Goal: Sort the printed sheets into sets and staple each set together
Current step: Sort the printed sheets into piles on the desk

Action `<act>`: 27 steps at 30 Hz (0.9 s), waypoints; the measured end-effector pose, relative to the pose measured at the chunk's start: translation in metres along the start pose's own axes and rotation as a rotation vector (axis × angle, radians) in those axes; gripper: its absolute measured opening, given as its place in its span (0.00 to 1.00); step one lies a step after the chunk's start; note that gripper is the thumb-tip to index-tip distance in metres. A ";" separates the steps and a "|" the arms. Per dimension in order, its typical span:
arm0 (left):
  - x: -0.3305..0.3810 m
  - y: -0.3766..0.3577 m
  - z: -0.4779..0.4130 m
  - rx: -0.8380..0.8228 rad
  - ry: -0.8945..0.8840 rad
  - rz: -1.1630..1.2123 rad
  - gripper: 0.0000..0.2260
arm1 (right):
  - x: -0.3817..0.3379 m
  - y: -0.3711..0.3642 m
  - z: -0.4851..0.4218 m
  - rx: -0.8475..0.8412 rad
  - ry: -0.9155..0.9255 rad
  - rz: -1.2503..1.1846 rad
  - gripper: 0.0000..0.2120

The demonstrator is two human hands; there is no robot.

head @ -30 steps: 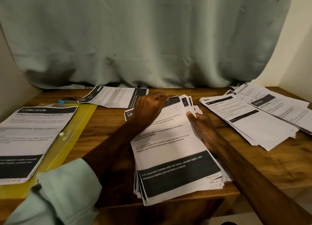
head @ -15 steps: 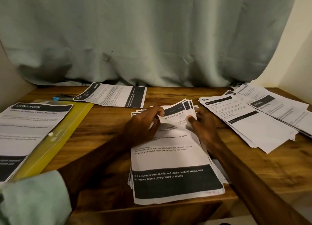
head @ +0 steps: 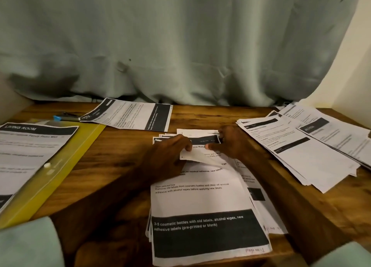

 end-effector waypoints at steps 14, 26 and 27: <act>0.001 0.012 -0.002 0.222 -0.020 -0.082 0.14 | -0.010 0.029 0.006 0.115 0.253 -0.528 0.05; -0.021 0.005 -0.001 0.181 0.242 0.252 0.28 | -0.003 0.042 0.011 0.061 0.301 -0.497 0.05; -0.017 0.003 -0.002 0.155 0.189 0.241 0.29 | 0.008 0.039 0.007 0.054 0.260 -0.348 0.08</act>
Point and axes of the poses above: each hand's wrist, its own z-axis away from the middle knuckle, its own y-axis out of the back of the hand, x = y × z, the point moved 9 cm from there along -z, towards the middle knuckle, and after that the axes turned 15 degrees about -z, right-handed, at the moved point
